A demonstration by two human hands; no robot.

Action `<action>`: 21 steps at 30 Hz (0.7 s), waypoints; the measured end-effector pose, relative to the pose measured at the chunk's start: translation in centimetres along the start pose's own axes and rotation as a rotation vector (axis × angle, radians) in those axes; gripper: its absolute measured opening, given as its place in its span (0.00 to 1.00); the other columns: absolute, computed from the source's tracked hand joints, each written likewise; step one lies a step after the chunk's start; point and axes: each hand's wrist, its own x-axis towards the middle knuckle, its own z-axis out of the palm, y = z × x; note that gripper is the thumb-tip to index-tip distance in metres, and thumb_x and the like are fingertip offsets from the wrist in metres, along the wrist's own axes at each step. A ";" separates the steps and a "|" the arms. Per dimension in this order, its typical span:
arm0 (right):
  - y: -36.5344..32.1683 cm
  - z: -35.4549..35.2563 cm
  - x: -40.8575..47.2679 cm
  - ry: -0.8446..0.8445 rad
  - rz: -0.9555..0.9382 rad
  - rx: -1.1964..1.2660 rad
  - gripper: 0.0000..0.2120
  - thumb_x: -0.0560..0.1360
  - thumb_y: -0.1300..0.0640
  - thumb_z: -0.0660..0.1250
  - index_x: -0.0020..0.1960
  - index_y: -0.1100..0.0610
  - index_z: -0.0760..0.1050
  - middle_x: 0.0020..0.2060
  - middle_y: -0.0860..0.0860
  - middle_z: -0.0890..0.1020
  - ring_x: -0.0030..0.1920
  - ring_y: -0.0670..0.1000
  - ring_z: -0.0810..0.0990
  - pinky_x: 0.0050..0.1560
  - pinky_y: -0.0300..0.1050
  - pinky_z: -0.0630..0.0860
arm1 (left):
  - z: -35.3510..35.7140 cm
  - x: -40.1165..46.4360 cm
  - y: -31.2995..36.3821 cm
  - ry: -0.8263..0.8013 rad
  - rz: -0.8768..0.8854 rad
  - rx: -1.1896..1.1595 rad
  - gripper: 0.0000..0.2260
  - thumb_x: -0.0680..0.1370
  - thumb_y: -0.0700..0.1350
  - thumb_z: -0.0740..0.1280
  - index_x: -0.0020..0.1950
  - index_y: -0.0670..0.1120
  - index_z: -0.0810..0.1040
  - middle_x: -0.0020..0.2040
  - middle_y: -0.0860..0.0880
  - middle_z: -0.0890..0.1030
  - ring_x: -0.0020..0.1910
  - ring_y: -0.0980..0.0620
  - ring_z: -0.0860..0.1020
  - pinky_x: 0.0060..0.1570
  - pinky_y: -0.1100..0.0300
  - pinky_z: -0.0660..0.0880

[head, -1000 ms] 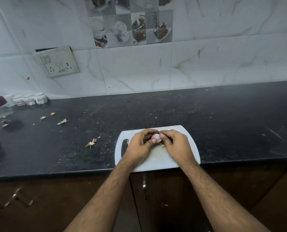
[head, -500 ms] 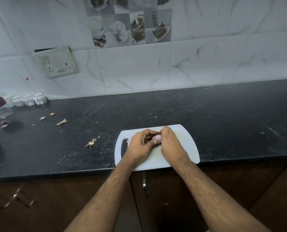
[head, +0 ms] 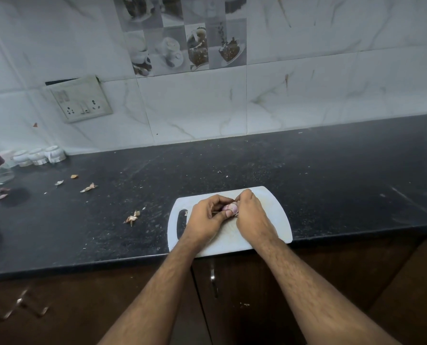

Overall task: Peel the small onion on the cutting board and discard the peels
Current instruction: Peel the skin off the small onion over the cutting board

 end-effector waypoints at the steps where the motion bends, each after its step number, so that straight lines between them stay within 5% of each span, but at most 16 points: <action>1: 0.0 0.0 0.0 0.007 0.002 0.003 0.06 0.81 0.55 0.61 0.52 0.53 0.63 0.51 0.49 0.73 0.52 0.50 0.73 0.48 0.48 0.73 | 0.0 0.0 0.0 -0.002 0.002 0.000 0.09 0.79 0.39 0.74 0.58 0.43 0.84 0.54 0.49 0.89 0.57 0.53 0.86 0.62 0.60 0.80; 15: 1.0 -0.5 0.8 0.040 0.096 0.133 0.05 0.80 0.61 0.63 0.55 0.56 0.74 0.52 0.50 0.78 0.54 0.52 0.78 0.51 0.48 0.76 | -0.9 -0.3 -0.3 0.118 0.044 -0.180 0.11 0.79 0.37 0.73 0.61 0.45 0.82 0.61 0.50 0.86 0.64 0.50 0.83 0.67 0.54 0.76; 21: 1.0 -0.5 0.4 0.040 0.011 0.218 0.19 0.81 0.65 0.57 0.66 0.55 0.79 0.59 0.50 0.82 0.60 0.50 0.80 0.62 0.45 0.76 | -0.5 -0.1 -0.2 0.126 0.016 -0.164 0.10 0.79 0.39 0.74 0.60 0.45 0.82 0.58 0.50 0.86 0.60 0.51 0.84 0.63 0.57 0.78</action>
